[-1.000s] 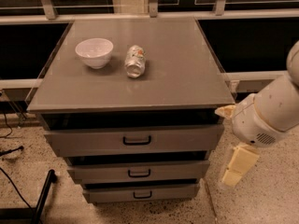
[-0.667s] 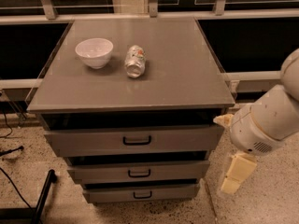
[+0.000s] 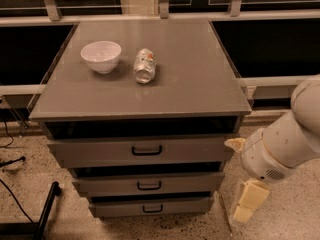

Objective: Open top drawer

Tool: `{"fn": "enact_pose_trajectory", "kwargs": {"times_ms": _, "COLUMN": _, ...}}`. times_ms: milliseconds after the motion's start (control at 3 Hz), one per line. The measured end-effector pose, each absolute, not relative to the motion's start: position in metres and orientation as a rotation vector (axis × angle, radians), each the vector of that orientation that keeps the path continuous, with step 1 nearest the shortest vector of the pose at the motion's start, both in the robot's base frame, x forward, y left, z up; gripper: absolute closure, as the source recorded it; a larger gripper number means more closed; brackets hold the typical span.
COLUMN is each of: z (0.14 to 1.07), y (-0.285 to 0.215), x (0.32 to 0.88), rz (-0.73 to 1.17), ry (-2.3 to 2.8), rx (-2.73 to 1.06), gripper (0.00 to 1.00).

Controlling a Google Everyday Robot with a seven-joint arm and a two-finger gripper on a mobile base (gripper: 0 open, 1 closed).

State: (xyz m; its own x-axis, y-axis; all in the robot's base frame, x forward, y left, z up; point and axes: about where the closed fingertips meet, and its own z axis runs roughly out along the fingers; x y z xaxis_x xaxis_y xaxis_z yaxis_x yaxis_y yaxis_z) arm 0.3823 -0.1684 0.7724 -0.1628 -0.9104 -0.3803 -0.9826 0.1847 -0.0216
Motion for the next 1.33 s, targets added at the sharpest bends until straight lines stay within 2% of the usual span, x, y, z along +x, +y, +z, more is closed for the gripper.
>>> {"fn": "enact_pose_trajectory", "kwargs": {"times_ms": 667, "z": 0.739, "y": -0.157, "x": 0.398, "rz": 0.328, "ry": 2.076, "rx": -1.784, "gripper": 0.0}}
{"fn": "enact_pose_trajectory", "kwargs": {"times_ms": 1333, "z": 0.713, "y": -0.138, "x": 0.438, "rz": 0.313, "ry": 2.016, "rx": -1.828, "gripper": 0.0}}
